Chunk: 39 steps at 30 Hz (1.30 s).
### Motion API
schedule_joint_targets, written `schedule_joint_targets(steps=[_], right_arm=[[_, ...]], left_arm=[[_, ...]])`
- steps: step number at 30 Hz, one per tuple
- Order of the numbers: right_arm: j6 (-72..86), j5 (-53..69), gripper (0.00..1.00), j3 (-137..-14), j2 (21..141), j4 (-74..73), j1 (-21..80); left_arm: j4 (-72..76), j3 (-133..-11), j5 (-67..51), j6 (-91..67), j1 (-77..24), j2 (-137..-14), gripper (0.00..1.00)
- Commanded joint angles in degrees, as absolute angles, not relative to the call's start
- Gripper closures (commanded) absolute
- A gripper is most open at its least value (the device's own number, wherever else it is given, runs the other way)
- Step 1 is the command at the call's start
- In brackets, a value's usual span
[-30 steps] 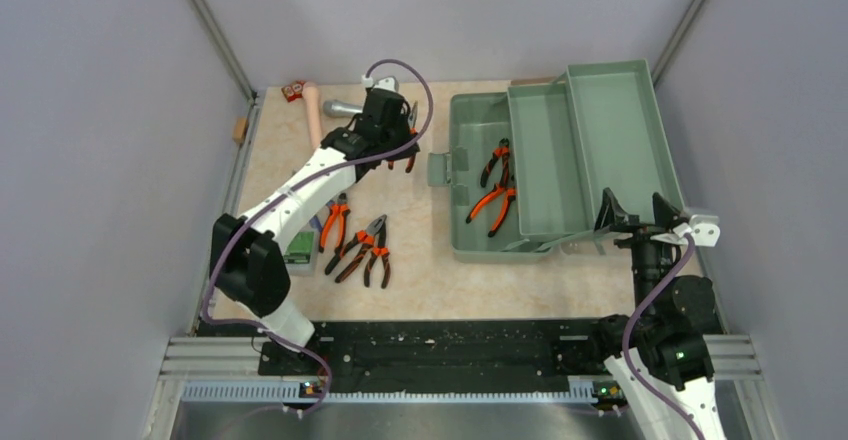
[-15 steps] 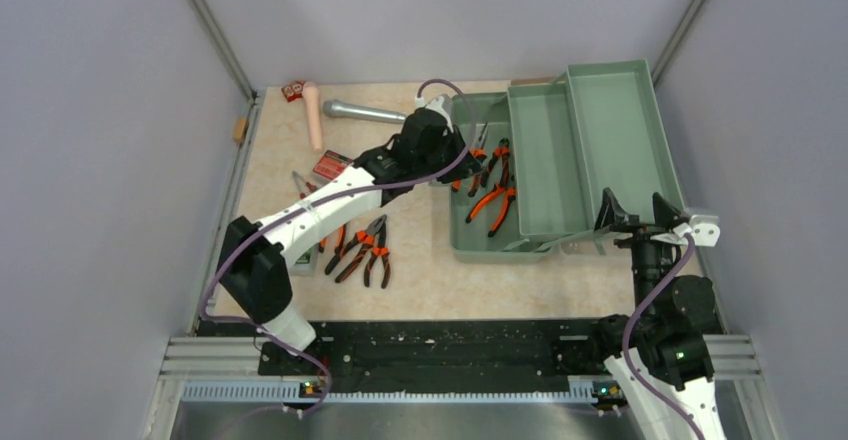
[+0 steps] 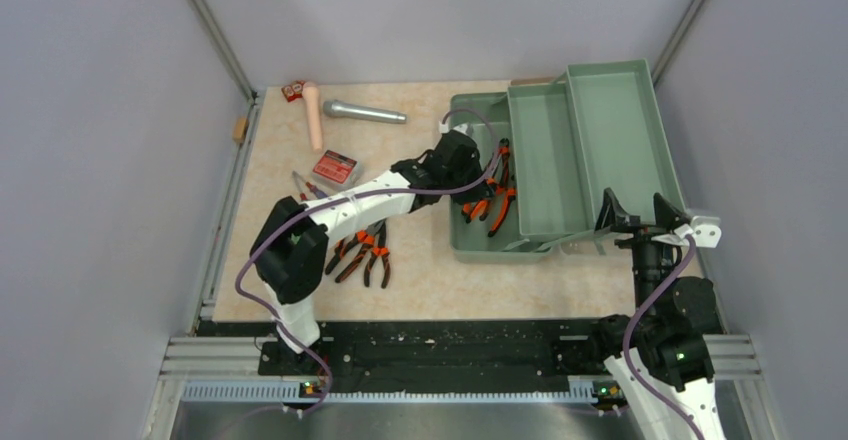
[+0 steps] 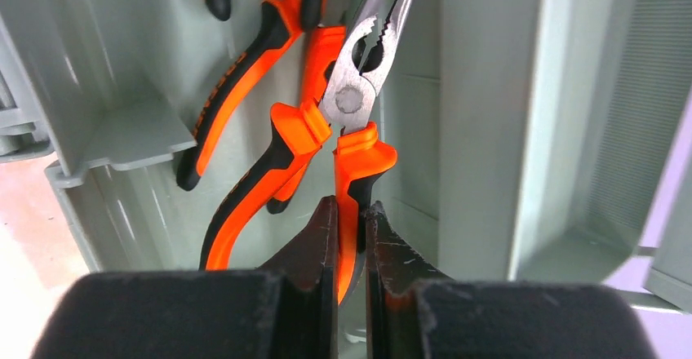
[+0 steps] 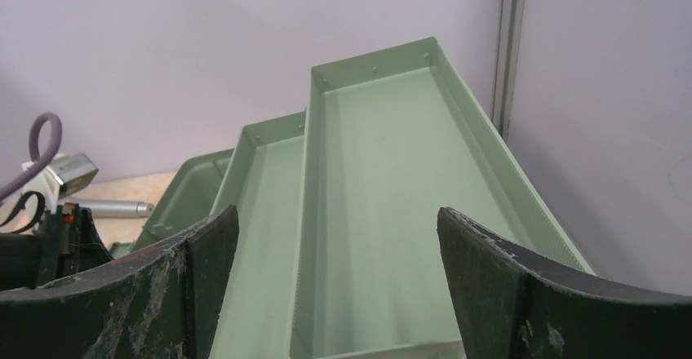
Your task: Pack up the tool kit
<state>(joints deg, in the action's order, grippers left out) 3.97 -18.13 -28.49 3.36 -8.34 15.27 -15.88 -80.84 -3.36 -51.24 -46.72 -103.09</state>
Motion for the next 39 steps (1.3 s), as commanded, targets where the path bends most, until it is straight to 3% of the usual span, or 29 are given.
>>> schedule_joint_targets(steps=[1, 13, 23, 30, 35, 36, 39], right_arm=[[3.1, -18.6, 0.1, -28.5, 2.7, -6.6, 16.1], [3.1, -18.7, 0.1, -28.4, 2.9, -6.6, 16.1], [3.1, -18.8, 0.1, -28.4, 2.8, -6.6, 16.1], [3.1, -19.0, 0.1, -28.4, 2.7, -6.6, 16.1], [3.1, -18.9, 0.1, -28.3, 2.6, -6.5, 16.1], [3.1, -18.9, 0.1, -28.3, 2.6, -6.4, 16.2], [3.1, -18.9, 0.1, -28.3, 2.6, -6.4, 16.2]], left_arm=[[-15.0, -81.1, -0.6, -50.5, -47.4, -104.5, 0.93], [-19.0, -84.0, 3.6, -49.0, -48.4, -105.8, 0.44], [-22.6, -82.5, 13.7, -43.1, -48.1, -92.9, 0.27], [-31.3, -75.6, 23.1, -41.0, -46.2, -83.6, 0.16], [-38.9, -70.0, 29.5, -42.1, -46.0, -78.5, 0.15], [-40.1, -68.7, 29.8, -42.7, -46.0, -77.7, 0.07], [-42.1, -64.6, 28.6, -45.0, -46.0, -75.5, 0.05]])
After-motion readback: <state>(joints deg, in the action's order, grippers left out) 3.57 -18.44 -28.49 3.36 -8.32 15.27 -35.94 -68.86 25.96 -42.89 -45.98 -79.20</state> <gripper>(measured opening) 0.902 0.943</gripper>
